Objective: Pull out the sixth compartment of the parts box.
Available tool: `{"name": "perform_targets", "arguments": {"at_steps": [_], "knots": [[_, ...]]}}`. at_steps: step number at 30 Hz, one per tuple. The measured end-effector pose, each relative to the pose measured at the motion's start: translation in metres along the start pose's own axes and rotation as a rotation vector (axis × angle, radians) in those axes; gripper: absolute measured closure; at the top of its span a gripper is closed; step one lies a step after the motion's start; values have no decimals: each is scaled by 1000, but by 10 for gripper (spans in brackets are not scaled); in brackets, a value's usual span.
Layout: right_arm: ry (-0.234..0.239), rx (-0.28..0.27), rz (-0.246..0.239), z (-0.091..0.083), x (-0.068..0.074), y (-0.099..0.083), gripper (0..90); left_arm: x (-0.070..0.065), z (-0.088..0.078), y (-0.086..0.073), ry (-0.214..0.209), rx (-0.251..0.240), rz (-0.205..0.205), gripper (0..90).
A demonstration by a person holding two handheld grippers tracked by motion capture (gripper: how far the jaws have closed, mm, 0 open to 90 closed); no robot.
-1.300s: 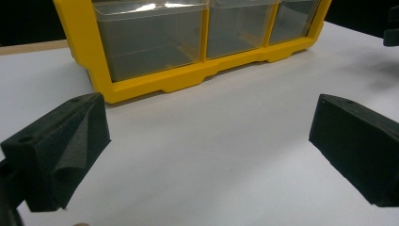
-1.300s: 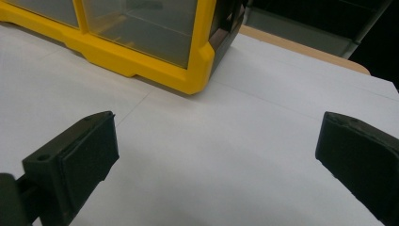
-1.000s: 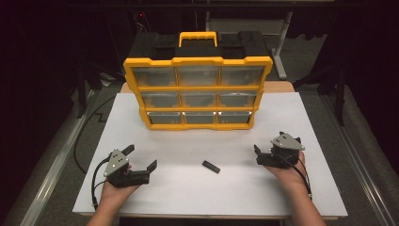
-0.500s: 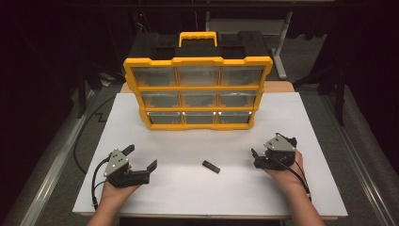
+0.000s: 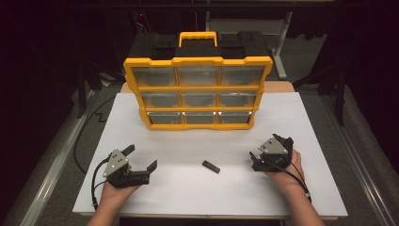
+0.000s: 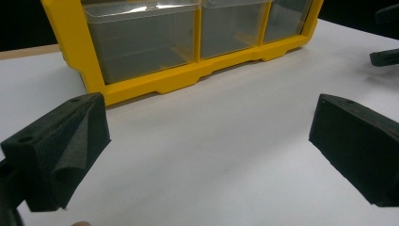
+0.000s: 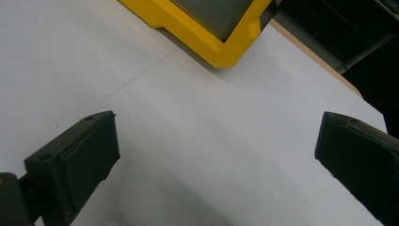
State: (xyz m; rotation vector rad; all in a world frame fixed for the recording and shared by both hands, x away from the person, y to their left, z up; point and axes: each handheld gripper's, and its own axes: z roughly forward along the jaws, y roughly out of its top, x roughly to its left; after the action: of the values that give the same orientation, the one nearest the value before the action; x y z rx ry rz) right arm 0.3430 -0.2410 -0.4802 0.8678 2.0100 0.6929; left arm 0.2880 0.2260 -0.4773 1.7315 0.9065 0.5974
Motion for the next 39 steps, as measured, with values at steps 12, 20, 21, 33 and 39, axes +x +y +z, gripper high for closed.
{"name": "perform_targets", "arguments": {"at_steps": [12, 20, 21, 33, 39], "knots": [[-42, 19, -158, 0, 13, 3, 6, -1, 0, 0, -5, -6, 8, 2], [-72, 24, -254, -3, 18, 7, 7, 0, 0, 0, -3, -5, 9, 2], [-74, 23, -256, -3, 20, 8, 7, 0, 1, 0, -3, -4, 8, 2], [-127, 33, -416, -9, 31, 15, 10, -1, 0, 0, -6, -7, 13, 2], [-145, 46, -474, -11, 39, 19, 11, -1, 0, 0, -5, -8, 14, 2]]}}
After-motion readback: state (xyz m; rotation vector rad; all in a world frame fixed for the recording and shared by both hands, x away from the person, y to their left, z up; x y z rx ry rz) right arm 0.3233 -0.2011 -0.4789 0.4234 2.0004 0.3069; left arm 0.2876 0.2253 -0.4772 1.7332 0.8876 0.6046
